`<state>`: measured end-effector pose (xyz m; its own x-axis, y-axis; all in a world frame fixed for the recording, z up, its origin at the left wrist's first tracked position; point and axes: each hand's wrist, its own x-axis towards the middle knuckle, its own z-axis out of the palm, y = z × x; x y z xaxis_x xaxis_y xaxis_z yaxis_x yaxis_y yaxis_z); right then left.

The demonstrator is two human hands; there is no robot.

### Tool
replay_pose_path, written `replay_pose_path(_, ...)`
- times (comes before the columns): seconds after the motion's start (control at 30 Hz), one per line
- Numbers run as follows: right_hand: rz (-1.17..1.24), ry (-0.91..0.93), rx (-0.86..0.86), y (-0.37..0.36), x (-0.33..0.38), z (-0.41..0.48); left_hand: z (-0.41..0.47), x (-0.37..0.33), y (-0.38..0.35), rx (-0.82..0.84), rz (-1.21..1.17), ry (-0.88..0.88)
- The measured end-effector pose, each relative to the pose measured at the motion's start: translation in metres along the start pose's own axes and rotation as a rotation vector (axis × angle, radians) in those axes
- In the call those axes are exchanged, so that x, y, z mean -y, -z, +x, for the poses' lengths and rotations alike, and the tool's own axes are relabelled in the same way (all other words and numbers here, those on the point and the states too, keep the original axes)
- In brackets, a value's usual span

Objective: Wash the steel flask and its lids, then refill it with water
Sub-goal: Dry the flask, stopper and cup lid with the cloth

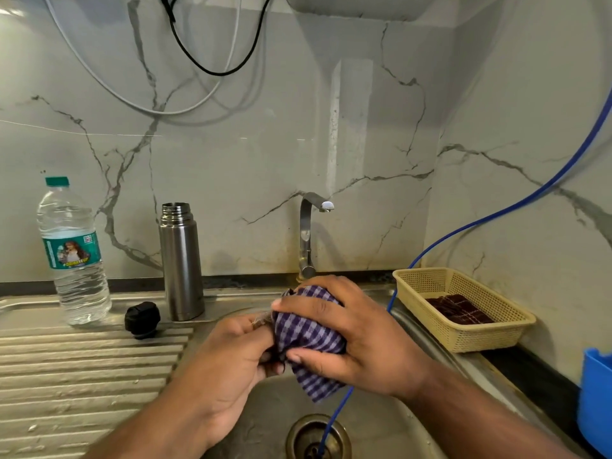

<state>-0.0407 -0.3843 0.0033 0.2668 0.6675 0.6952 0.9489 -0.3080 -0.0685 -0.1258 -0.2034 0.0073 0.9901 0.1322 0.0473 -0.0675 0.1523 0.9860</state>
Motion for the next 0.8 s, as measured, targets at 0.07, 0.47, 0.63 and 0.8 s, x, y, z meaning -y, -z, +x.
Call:
replay_pose_path(0.07,0.148,-0.058,-0.103,-0.005,0.001,0.001,0.0,0.004,-0.007,0.009,-0.055,-0.034)
replay_pose_path(0.47,0.871,-0.585,-0.284,-0.017,0.013,0.006,0.003,0.015,-0.01,0.127,0.199,-0.431)
replay_pose_path(0.63,1.124,-0.783,-0.28,-0.018,0.017,0.011,0.009,0.017,0.004,0.161,0.653,-0.606)
replay_pose_path(0.8,1.177,-0.849,-0.299,-0.017,0.011,0.009,0.005,0.01,0.0,0.265,0.604,-0.461)
